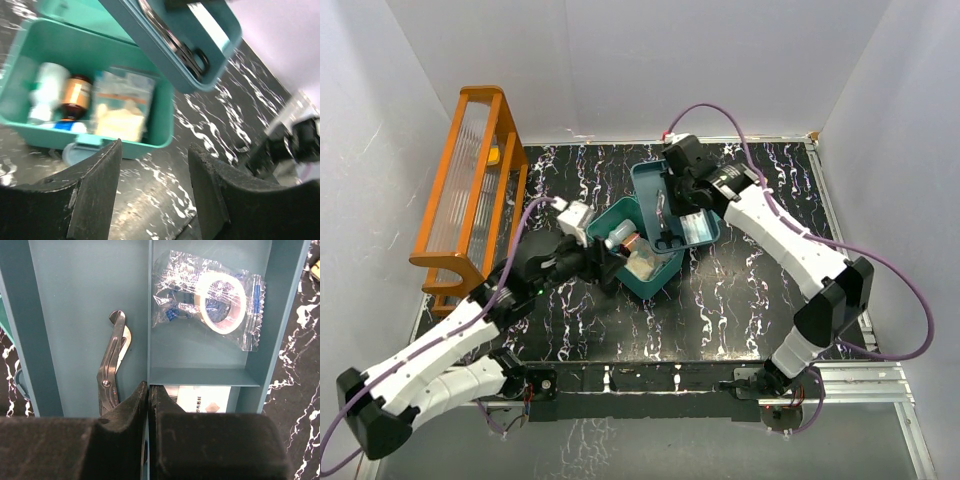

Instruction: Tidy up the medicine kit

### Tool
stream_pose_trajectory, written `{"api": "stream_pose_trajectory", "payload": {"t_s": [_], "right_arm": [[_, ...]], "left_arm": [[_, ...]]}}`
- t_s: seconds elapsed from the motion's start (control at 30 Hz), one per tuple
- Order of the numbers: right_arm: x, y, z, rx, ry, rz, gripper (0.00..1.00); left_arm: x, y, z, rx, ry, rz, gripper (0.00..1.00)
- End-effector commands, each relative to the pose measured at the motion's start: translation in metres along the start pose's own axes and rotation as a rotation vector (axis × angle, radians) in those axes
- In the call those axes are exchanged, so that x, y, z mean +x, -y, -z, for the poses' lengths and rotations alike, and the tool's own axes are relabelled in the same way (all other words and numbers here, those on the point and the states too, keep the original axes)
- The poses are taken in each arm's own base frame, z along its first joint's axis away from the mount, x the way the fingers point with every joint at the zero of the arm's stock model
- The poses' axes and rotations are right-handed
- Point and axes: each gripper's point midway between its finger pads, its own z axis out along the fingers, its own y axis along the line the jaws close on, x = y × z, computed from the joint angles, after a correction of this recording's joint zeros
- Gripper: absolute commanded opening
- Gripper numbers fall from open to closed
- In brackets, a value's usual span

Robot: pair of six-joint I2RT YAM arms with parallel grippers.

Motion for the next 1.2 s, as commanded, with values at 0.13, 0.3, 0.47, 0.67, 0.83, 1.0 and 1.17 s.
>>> {"api": "stream_pose_trajectory", "payload": {"t_s": [0.13, 0.3, 0.47, 0.67, 0.83, 1.0, 1.17], "right_arm": [[-0.015, -0.055, -0.007, -0.124, 0.046, 0.190, 0.00], [0.007, -0.088, -0.027, -0.187, -0.003, 0.369, 0.00], [0.013, -0.098, -0.044, -0.220, -0.032, 0.442, 0.00], [0.019, -0.099, -0.052, -0.220, -0.074, 0.490, 0.00], [0.019, -0.095, -0.054, -0.208, -0.067, 0.507, 0.00], [0.021, -0.101, -0.055, -0.251, -0.078, 0.559, 0.00], [0.035, -0.099, -0.063, -0.261, -0.123, 0.593, 0.00]], "left_arm": [[-0.046, -0.076, 0.065, -0.429, 0.396, -0.047, 0.59], [-0.043, -0.099, 0.078, -0.570, 0.396, -0.024, 0.61], [-0.038, -0.097, 0.070, -0.553, 0.376, -0.013, 0.62], [-0.033, -0.097, 0.065, -0.543, 0.367, -0.003, 0.63], [-0.030, -0.101, 0.065, -0.556, 0.369, 0.008, 0.63], [-0.028, -0.101, 0.063, -0.556, 0.362, 0.007, 0.64], [-0.027, -0.102, 0.062, -0.560, 0.356, 0.008, 0.64]]}}
